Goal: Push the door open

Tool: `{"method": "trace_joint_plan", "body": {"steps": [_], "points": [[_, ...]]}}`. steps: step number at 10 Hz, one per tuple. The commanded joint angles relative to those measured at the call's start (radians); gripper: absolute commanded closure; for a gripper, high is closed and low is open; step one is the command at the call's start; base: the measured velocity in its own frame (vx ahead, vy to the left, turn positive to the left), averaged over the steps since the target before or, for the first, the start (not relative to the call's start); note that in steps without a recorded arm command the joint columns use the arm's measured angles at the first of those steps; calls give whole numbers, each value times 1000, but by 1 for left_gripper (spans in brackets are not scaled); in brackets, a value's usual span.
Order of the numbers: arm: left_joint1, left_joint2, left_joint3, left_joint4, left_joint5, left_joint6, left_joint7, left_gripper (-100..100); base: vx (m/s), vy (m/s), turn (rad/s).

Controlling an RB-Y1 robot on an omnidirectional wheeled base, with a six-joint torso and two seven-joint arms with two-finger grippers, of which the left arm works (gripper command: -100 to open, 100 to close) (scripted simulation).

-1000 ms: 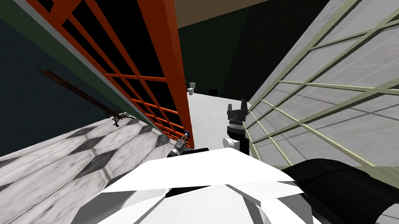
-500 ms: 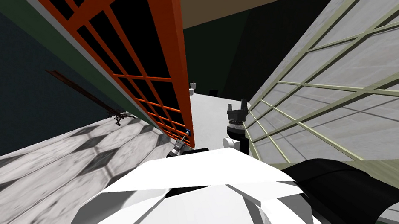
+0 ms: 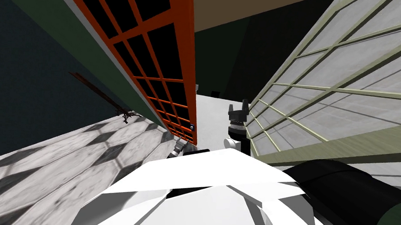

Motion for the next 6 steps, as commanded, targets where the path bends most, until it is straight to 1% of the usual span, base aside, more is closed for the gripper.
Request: {"method": "trace_joint_plan", "body": {"steps": [1, 2, 4, 6], "points": [[2, 5, -11, -1, -21, -8, 4, -100, 51, -3, 206], [3, 8, -19, -1, -36, -13, 7, -100, 148, -43, 292], [7, 9, -39, -3, -75, -27, 14, -100, 180, -63, 228], [11, 4, -63, -5, -121, -44, 22, -100, 188, -59, 292]]}}
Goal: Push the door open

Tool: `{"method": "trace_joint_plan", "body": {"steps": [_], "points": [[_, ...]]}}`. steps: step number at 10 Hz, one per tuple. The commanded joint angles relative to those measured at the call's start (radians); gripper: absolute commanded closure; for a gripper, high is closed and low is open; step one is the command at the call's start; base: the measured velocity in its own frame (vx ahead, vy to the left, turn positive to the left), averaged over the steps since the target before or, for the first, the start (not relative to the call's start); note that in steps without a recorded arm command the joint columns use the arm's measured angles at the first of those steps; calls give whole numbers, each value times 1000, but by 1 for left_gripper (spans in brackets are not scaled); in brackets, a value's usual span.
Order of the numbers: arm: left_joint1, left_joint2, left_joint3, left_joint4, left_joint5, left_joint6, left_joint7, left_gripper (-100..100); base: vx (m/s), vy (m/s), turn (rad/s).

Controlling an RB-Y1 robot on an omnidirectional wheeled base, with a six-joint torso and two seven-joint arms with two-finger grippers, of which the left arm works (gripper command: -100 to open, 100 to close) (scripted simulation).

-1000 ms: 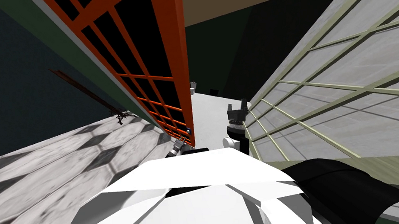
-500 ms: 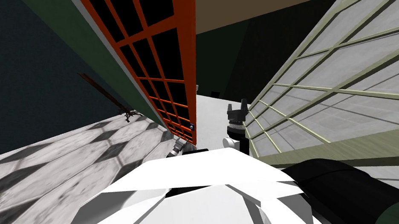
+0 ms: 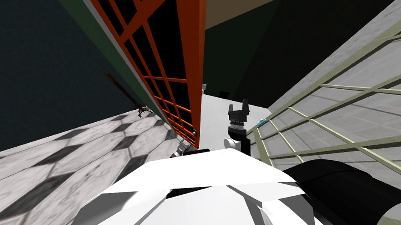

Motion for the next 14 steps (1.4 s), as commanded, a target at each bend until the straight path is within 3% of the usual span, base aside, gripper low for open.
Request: {"method": "trace_joint_plan", "body": {"steps": [1, 3, 5, 9, 14], "points": [[8, -4, -18, -16, -30, -4, 12, -100, 174, -49, 219], [12, -19, -42, -18, -77, -21, 21, -100, 111, -97, 237], [14, -29, -53, -19, -99, -29, 25, -100, 87, -113, 139], [17, -50, -72, -20, -135, -42, 31, -100, 67, -45, 101], [20, -70, -86, -21, -161, -51, 36, -100, 55, -25, 77]]}}
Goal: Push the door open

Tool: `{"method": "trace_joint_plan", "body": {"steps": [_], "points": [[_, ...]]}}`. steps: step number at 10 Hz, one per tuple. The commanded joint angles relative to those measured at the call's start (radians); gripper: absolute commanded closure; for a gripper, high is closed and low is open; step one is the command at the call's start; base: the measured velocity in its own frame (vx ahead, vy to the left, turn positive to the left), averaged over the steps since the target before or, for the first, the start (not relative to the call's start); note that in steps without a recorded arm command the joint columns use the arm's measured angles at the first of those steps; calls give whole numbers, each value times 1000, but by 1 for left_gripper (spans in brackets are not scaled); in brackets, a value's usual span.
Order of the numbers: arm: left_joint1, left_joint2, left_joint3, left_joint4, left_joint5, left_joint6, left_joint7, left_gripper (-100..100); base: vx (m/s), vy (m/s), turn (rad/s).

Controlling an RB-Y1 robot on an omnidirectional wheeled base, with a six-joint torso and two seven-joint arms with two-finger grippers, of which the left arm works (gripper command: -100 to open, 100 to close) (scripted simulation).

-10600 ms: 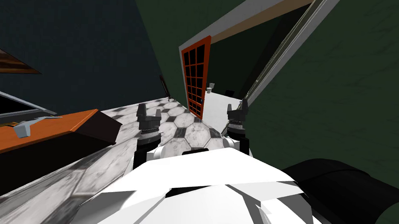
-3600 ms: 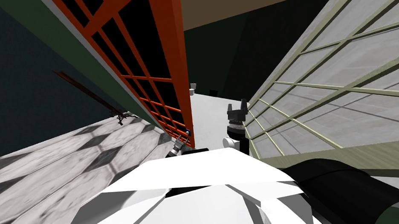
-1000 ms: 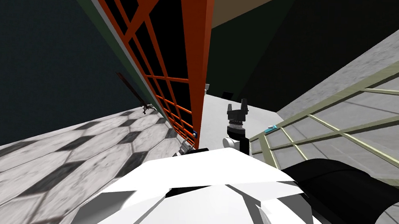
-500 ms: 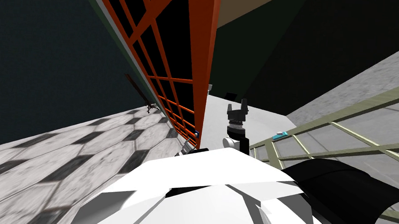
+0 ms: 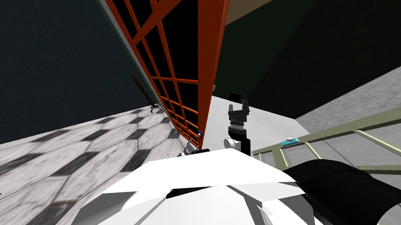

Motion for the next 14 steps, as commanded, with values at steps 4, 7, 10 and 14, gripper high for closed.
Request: {"method": "trace_joint_plan", "body": {"steps": [4, 7, 10, 14], "points": [[0, 0, 0, 0, 0, 0, 0, 100, 1, 0, 0], [0, 0, 0, 0, 0, 0, 0, 100, 0, 0, 0], [1, 52, 31, -10, 38, 25, 0, -100, -73, -1, 115], [-13, 49, 41, -1, 55, 40, -3, -100, -70, -21, 54]]}}
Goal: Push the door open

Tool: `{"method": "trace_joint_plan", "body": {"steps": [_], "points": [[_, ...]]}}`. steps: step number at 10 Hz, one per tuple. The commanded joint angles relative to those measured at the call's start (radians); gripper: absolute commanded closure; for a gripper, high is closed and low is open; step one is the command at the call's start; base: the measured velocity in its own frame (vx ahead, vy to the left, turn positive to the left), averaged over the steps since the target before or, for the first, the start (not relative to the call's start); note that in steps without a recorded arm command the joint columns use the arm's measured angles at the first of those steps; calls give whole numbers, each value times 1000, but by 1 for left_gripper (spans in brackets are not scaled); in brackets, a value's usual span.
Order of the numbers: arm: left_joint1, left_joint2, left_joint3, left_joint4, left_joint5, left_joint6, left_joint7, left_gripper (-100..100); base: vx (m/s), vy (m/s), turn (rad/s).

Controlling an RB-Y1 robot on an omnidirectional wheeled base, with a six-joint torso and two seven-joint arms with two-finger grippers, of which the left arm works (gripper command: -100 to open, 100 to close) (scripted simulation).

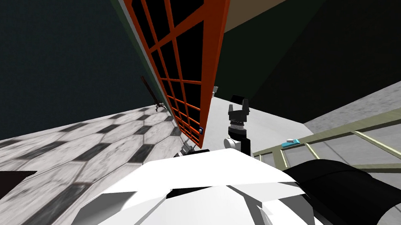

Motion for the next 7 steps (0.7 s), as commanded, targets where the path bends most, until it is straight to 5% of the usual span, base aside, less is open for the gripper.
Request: {"method": "trace_joint_plan", "body": {"steps": [1, 4, 7], "points": [[-2, 25, -4, -12, 1, 11, 7, -100, 132, -142, -19], [-16, 33, -6, -7, 9, 22, 5, -100, 141, -137, -14], [-32, -13, -8, 0, 17, 35, 3, -100, 146, -151, -20]]}}
